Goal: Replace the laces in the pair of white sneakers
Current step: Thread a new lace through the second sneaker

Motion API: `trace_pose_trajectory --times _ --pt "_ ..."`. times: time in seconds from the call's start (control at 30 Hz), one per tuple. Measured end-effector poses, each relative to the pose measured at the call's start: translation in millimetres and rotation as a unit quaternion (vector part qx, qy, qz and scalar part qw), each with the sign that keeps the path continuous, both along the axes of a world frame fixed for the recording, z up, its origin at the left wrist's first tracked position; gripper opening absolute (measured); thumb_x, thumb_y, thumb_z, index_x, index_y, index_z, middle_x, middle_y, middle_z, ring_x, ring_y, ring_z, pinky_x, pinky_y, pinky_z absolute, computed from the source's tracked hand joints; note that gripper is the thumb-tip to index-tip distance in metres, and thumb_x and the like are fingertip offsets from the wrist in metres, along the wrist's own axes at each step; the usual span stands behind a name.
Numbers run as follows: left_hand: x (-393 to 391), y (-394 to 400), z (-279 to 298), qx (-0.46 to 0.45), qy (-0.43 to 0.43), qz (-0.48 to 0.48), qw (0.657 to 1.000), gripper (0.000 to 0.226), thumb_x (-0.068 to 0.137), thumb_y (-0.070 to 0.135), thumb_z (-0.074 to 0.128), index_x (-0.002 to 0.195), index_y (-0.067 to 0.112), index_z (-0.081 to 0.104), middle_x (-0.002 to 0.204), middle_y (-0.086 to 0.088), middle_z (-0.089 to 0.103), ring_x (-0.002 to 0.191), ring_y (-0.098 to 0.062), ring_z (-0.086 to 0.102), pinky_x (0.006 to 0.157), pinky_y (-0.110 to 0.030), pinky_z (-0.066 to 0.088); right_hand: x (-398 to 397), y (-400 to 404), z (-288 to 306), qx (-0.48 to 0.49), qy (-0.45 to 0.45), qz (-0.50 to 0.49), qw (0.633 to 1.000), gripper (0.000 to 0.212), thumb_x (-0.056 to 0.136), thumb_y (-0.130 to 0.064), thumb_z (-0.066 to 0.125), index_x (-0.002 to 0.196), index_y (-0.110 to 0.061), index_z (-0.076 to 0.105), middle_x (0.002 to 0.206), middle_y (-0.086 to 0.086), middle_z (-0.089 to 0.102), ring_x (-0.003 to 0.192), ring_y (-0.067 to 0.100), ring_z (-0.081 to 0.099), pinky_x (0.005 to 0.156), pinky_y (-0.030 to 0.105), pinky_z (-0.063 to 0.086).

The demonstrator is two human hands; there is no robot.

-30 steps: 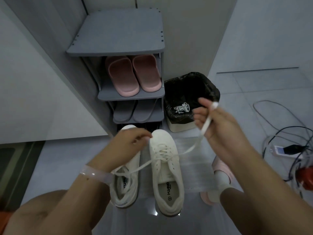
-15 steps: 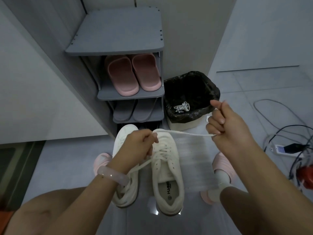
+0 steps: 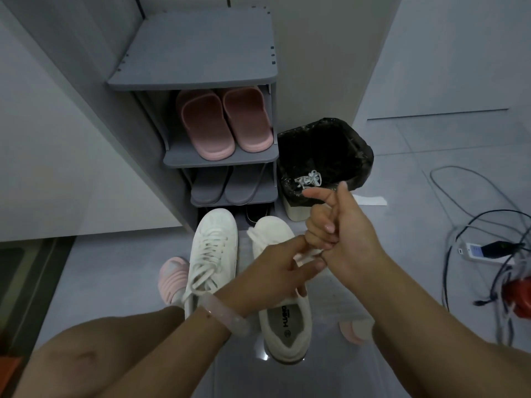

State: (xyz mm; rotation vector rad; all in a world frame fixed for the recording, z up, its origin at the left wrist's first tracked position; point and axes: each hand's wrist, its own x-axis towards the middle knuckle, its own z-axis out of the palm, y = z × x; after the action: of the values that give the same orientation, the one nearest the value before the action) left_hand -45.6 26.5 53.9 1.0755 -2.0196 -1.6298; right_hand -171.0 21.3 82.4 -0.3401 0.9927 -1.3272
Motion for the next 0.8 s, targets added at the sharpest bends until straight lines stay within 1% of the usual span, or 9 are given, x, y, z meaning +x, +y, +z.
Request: trace_pose_trajectory --times 0.1,0.17,0.27,0.37,0.5,0.6,0.7,0.77,0.8 --pt "-4 1 3 0.033 0.006 0.028 0.999 0.022 0.096 0.019 0.046 0.079 0.028 0.057 0.047 0.012 0.056 0.037 0.0 0.045 0.044 -0.011 0.038 -3 -2 -1 0.006 0.005 -0.003 1.0 0.047 0.1 -0.042 0.026 0.092 -0.01 0.06 0.043 -0.002 0.042 0.035 0.006 0.032 0.036 0.016 0.029" --pt "-4 -3 4 0.035 0.01 0.091 0.995 0.031 0.098 0.018 0.042 0.071 0.022 0.056 0.041 0.01 0.05 0.035 0.0 0.04 0.042 -0.011 0.036 -6 -3 -3 0.022 0.029 0.004 0.999 0.038 0.099 -0.039 0.032 0.098 -0.015 0.061 0.064 0.0 0.06 0.057 0.01 0.054 0.059 0.023 0.046" --pt "0 -11 7 0.046 0.054 0.168 0.983 0.033 0.099 0.018 0.039 0.07 0.014 0.055 0.039 0.009 0.047 0.035 -0.001 0.038 0.039 -0.011 0.033 -6 3 -12 0.043 0.105 0.077 0.991 0.029 0.096 -0.034 0.043 0.103 -0.014 0.063 0.088 0.001 0.066 0.091 0.015 0.063 0.087 0.032 0.048" --pt "3 -13 6 0.044 0.076 0.166 0.982 0.031 0.099 0.017 0.036 0.076 0.006 0.055 0.041 0.008 0.047 0.036 -0.001 0.039 0.039 -0.012 0.034 2 15 -16 -0.016 0.172 0.199 0.965 0.026 0.096 -0.023 0.047 0.099 -0.008 0.067 0.075 0.013 0.064 0.074 0.022 0.064 0.078 0.03 0.054" --pt "4 -13 1 0.037 0.042 0.134 0.989 0.036 0.099 0.018 0.038 0.066 0.014 0.052 0.045 0.009 0.054 0.037 -0.001 0.045 0.042 -0.012 0.036 4 15 -17 -0.029 0.25 0.126 0.96 0.017 0.093 -0.013 0.053 0.091 -0.015 0.07 0.078 0.005 0.069 0.075 0.017 0.064 0.078 0.029 0.056" --pt "3 -13 -1 0.017 0.053 0.125 0.991 0.025 0.097 0.015 0.042 0.079 0.024 0.057 0.068 0.009 0.063 0.047 -0.004 0.056 0.047 -0.016 0.043 3 13 -14 -0.039 0.244 0.125 0.961 0.02 0.094 -0.012 0.051 0.085 -0.015 0.068 0.075 0.003 0.066 0.071 0.017 0.061 0.064 0.028 0.054" --pt "6 -15 -7 -0.015 0.077 0.195 0.978 0.025 0.093 0.013 0.051 0.097 0.038 0.053 0.098 0.014 0.059 0.066 -0.004 0.064 0.059 -0.017 0.052 -22 -2 -2 -0.063 0.237 -0.079 0.966 0.024 0.096 -0.012 0.046 0.08 -0.021 0.061 0.077 -0.004 0.07 0.081 0.013 0.066 0.077 0.025 0.052" --pt "12 -20 -8 0.015 0.064 0.246 0.967 0.022 0.093 0.011 0.051 0.089 0.031 0.059 0.092 0.008 0.063 0.061 -0.005 0.064 0.057 -0.019 0.053 -50 -8 13 -0.109 0.319 -0.266 0.903 0.023 0.097 -0.011 0.042 0.083 -0.024 0.054 0.07 -0.009 0.066 0.072 0.006 0.063 0.081 0.025 0.05" --pt "16 -23 -9 0.038 0.026 0.247 0.968 0.02 0.093 0.011 0.05 0.082 0.024 0.061 0.084 0.004 0.065 0.054 -0.005 0.061 0.052 -0.019 0.052 -61 -8 19 -0.139 0.376 -0.304 0.864 0.023 0.096 -0.011 0.041 0.084 -0.027 0.052 0.066 -0.01 0.062 0.067 0.003 0.06 0.079 0.021 0.049"
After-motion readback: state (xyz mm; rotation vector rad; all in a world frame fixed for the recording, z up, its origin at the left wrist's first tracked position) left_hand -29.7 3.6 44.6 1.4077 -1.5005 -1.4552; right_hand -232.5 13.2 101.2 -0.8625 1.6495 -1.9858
